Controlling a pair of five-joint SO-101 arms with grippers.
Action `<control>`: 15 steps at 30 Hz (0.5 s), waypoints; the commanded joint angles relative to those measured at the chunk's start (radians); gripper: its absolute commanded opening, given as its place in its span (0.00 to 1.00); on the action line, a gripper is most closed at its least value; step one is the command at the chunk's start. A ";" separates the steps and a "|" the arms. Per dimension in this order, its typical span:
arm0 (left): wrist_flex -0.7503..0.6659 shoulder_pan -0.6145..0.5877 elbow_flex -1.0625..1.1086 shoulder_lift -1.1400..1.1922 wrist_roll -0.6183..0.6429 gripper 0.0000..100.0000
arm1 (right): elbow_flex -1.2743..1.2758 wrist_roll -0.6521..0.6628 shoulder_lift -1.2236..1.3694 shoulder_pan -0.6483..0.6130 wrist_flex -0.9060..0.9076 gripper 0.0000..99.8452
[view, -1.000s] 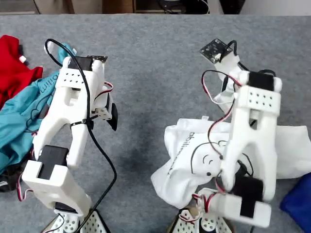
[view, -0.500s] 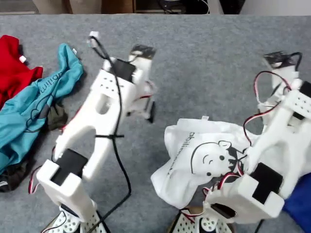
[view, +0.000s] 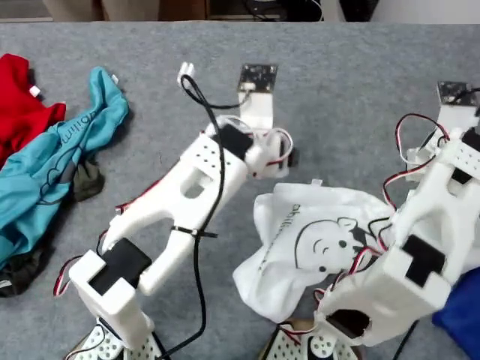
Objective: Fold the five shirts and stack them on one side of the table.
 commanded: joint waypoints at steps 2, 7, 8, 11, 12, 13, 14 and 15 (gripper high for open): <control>-0.095 0.054 0.101 -0.045 0.012 0.25 | -0.091 -0.049 0.073 0.061 -0.003 0.35; -0.170 0.100 0.173 -0.045 0.014 0.25 | -0.211 -0.075 0.113 0.142 0.069 0.35; -0.184 0.100 0.181 -0.045 0.014 0.25 | -0.223 -0.084 0.122 0.154 0.075 0.35; -0.227 0.097 0.193 -0.027 0.049 0.25 | -0.243 -0.087 0.147 0.176 0.074 0.35; -0.239 0.097 0.192 -0.007 0.071 0.25 | -0.243 -0.087 0.153 0.182 0.069 0.35; -0.252 0.097 0.189 0.021 0.087 0.25 | -0.246 -0.086 0.160 0.185 0.068 0.35; -0.270 0.098 0.189 0.051 0.104 0.25 | -0.252 -0.086 0.168 0.186 0.066 0.35; -0.287 0.101 0.189 0.085 0.118 0.25 | -0.259 -0.086 0.179 0.189 0.066 0.35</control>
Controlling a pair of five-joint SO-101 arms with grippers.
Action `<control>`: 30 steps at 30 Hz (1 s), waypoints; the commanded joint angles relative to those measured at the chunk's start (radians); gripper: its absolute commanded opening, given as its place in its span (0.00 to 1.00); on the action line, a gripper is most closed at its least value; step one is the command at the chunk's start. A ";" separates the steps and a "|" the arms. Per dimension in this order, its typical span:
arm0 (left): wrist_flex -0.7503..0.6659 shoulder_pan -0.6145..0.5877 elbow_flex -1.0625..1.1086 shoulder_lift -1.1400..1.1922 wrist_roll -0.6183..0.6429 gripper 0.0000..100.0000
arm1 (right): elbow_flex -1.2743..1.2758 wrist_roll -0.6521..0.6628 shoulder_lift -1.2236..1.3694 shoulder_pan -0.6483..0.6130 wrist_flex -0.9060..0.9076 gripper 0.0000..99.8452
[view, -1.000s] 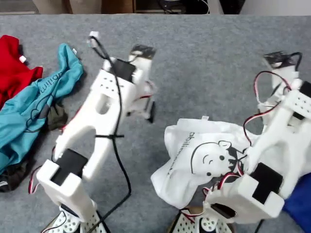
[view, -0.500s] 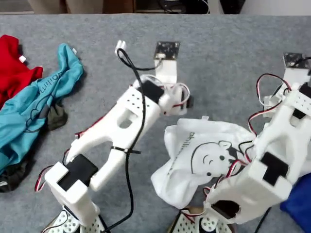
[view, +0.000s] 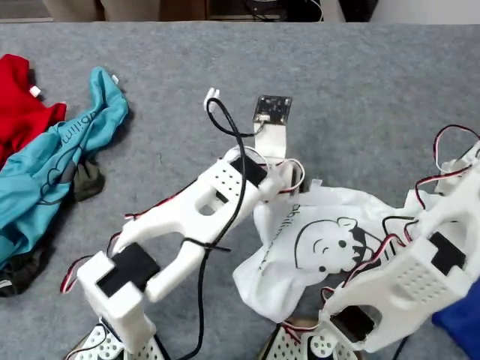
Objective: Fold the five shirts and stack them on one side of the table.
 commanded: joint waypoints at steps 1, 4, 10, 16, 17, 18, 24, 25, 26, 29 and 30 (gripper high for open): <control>-0.060 0.014 -0.005 0.070 0.049 0.25 | -0.067 -0.006 0.021 0.027 -0.002 0.35; -0.046 0.012 -0.063 0.148 0.051 0.25 | -0.113 -0.006 0.085 0.038 -0.008 0.35; 0.129 0.009 -0.230 0.243 0.048 0.24 | -0.269 -0.008 0.295 0.051 -0.018 0.35; 0.265 -0.005 -0.321 0.289 0.044 0.24 | -0.538 -0.008 0.447 0.056 0.190 0.30; 0.276 -0.009 -0.327 0.291 0.044 0.24 | -0.579 -0.005 0.469 0.056 0.219 0.27; 0.281 -0.011 -0.330 0.291 0.044 0.23 | -0.618 -0.003 0.490 0.056 0.244 0.24; 0.278 -0.026 -0.331 0.286 -0.012 0.07 | -0.809 0.000 0.584 0.058 0.373 0.13; 0.279 -0.026 -0.331 0.285 -0.038 0.05 | -0.834 0.000 0.596 0.058 0.390 0.12; 0.279 -0.026 -0.331 0.283 -0.057 0.03 | -0.858 0.000 0.607 0.058 0.407 0.11; 0.279 -0.028 -0.331 0.283 -0.075 0.02 | -0.912 0.000 0.639 0.058 0.433 0.07; 0.279 -0.037 -0.331 0.282 -0.074 0.02 | -0.921 0.000 0.648 0.058 0.434 0.05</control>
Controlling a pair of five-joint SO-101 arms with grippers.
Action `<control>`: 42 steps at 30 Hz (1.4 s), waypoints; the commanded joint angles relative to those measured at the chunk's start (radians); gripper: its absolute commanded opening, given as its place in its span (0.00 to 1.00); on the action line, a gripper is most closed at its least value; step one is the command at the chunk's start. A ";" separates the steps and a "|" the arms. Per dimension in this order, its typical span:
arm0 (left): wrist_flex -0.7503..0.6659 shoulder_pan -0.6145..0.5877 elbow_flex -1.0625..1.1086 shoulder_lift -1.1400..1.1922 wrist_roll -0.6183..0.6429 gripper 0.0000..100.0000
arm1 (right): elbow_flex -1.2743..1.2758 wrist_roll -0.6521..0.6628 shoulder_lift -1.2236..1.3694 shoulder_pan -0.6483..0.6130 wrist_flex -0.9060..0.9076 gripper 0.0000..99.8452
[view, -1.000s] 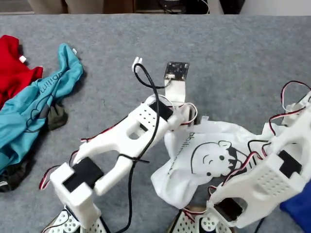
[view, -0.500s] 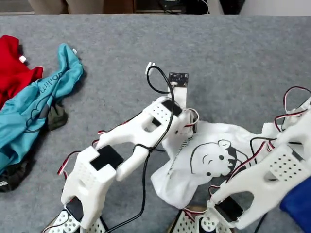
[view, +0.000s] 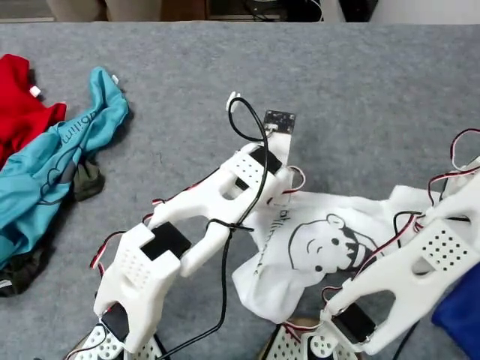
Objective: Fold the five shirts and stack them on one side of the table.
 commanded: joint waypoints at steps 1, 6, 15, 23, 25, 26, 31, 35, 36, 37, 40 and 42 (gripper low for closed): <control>0.009 -0.037 -0.043 -0.019 -0.015 0.02 | -0.079 -0.002 0.013 0.010 0.026 0.03; 0.014 -0.097 -0.078 -0.019 -0.014 0.02 | -0.111 -0.002 0.038 0.001 0.048 0.00; 0.015 -0.259 -0.176 -0.019 0.066 0.02 | -0.099 0.000 0.044 -0.064 0.080 0.00; 0.009 -0.282 -0.178 -0.010 0.064 0.02 | -0.047 0.002 0.044 -0.133 0.083 0.00; 0.008 -0.284 -0.178 -0.010 0.064 0.02 | -0.041 0.002 0.042 -0.140 0.083 0.00; 0.008 -0.285 -0.178 -0.010 0.064 0.02 | -0.041 0.002 0.042 -0.143 0.083 0.00; 0.008 -0.282 -0.172 -0.008 0.060 0.02 | -0.039 0.002 0.042 -0.157 0.077 0.00; 0.008 -0.278 -0.170 -0.008 0.060 0.02 | -0.044 0.002 0.039 -0.162 0.077 0.00; 0.008 -0.278 -0.172 -0.008 0.060 0.02 | -0.045 0.002 0.036 -0.162 0.075 0.00; 0.008 -0.278 -0.173 -0.008 0.060 0.02 | -0.048 0.002 0.035 -0.162 0.066 0.00; 0.006 -0.278 -0.181 -0.008 0.063 0.02 | -0.097 0.000 0.036 -0.171 0.064 0.00; 0.009 -0.278 -0.199 -0.016 0.060 0.02 | -0.142 0.000 0.036 -0.182 0.081 0.00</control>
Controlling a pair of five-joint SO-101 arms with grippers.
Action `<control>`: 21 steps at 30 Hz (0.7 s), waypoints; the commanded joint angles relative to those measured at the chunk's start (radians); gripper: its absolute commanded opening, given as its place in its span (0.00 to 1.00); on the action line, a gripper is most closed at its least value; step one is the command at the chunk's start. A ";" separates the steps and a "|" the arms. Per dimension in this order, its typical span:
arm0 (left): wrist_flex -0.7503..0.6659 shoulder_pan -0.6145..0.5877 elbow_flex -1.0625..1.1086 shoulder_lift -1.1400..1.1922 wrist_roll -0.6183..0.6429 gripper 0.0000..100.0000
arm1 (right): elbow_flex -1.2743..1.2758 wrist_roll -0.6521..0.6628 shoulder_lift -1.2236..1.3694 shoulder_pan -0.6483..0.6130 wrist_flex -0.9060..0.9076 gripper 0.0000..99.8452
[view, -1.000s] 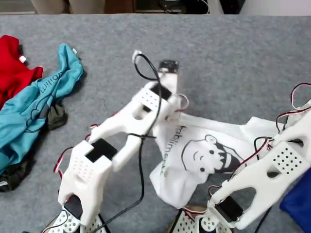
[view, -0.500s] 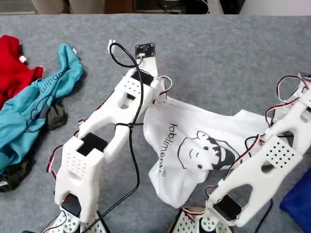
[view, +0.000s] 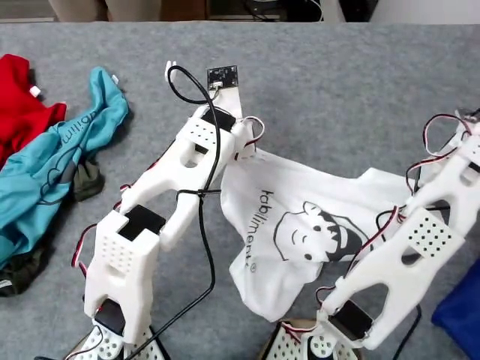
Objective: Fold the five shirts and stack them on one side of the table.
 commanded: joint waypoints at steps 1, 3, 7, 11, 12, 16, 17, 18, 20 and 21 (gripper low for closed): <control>0.002 -0.023 -0.084 -0.018 -0.002 0.02 | -0.093 0.000 -0.012 -0.048 0.021 0.00; 0.011 -0.028 -0.127 -0.018 -0.002 0.02 | -0.162 0.000 -0.013 -0.064 0.064 0.00; 0.094 -0.046 -0.270 -0.021 -0.021 0.02 | -0.321 -0.009 -0.013 -0.096 0.121 0.00; 0.285 -0.092 -0.532 -0.021 -0.124 0.02 | -0.484 -0.011 -0.058 -0.148 0.126 0.00; 0.339 -0.103 -0.601 -0.021 -0.140 0.02 | -0.512 -0.009 -0.076 -0.165 0.126 0.00; 0.506 -0.160 -0.853 -0.016 -0.155 0.02 | -0.544 -0.009 -0.162 -0.237 0.126 0.00; 0.540 -0.172 -0.905 -0.016 -0.155 0.02 | -0.542 -0.009 -0.185 -0.260 0.126 0.00; 0.572 -0.181 -0.953 -0.018 -0.155 0.02 | -0.542 -0.009 -0.205 -0.280 0.126 0.00; 0.632 -0.187 -1.040 -0.018 -0.164 0.02 | -0.542 -0.011 -0.243 -0.315 0.126 0.00; 0.660 -0.187 -1.076 -0.016 -0.178 0.02 | -0.544 -0.011 -0.263 -0.334 0.126 0.00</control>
